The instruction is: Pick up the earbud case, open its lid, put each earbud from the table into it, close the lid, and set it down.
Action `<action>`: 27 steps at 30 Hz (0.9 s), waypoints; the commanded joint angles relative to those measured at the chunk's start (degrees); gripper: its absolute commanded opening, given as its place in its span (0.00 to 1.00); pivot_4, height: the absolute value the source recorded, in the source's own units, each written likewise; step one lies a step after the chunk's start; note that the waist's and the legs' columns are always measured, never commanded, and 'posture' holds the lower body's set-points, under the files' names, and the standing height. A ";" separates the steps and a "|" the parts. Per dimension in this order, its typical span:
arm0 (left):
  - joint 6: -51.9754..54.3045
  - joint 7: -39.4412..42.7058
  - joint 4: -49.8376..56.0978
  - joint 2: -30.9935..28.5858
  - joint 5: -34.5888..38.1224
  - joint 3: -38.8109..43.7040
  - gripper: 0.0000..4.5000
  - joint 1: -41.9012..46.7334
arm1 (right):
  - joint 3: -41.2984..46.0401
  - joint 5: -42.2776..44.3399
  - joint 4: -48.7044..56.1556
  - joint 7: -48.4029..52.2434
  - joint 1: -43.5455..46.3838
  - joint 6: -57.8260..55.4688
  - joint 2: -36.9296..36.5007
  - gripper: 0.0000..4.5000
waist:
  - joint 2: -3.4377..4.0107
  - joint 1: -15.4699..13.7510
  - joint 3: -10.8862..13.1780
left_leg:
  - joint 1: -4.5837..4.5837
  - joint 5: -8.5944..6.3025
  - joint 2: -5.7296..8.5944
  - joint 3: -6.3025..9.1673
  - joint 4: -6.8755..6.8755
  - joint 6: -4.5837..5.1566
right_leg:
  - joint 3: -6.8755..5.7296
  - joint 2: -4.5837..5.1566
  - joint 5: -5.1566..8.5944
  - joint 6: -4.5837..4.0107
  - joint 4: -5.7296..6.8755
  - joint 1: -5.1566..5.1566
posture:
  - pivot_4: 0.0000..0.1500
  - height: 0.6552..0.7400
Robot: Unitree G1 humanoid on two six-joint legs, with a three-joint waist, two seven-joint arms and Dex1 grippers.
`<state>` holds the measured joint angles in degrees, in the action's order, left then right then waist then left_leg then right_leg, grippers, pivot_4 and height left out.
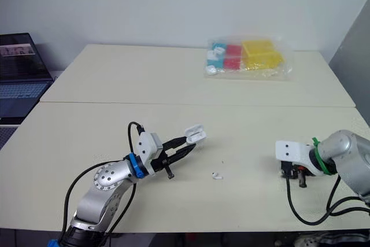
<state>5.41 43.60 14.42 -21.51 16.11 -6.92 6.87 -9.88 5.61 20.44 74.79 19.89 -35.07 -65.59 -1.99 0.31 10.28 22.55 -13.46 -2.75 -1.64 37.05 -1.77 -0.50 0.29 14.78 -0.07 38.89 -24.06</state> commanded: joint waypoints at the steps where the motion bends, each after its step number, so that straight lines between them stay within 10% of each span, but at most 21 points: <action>1: 0.71 -1.15 3.57 1.05 2.36 0.77 0.17 0.94 | 8.12 9.15 4.56 -3.31 4.84 -3.93 6.53 0.10 | -0.04 0.04 0.01 | -0.01 0.00 -0.02 0.02 0.00 0.00 | -0.01 -0.02 0.00 0.00 -0.01 0.01 | 1.00 1.00; 12: 9.97 -1.24 5.12 1.94 8.46 1.11 0.17 6.79 | 14.22 22.36 13.37 -26.35 8.67 -5.02 34.85 0.10 | -0.05 -0.15 0.00 | 0.18 0.00 0.02 0.10 0.05 0.00 | -0.03 0.00 -0.02 0.04 -0.02 -0.02 | 1.00 1.00; 27: 18.29 -2.58 8.39 1.45 14.93 3.13 0.17 10.67 | 9.45 21.01 8.30 -34.10 6.40 2.06 41.53 0.10 | -0.05 -0.11 0.00 | 0.16 0.00 0.00 0.13 0.02 0.01 | -0.03 -0.03 -0.02 0.03 -0.02 -0.02 | 1.00 1.00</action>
<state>23.74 41.32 20.20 -20.12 29.49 -4.90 16.61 -0.40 26.92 27.89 40.96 25.89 -35.15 -23.91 -2.03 0.20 10.28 22.71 -13.45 -2.75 -1.51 37.06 -1.77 -0.53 0.25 14.76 -0.04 38.87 -24.08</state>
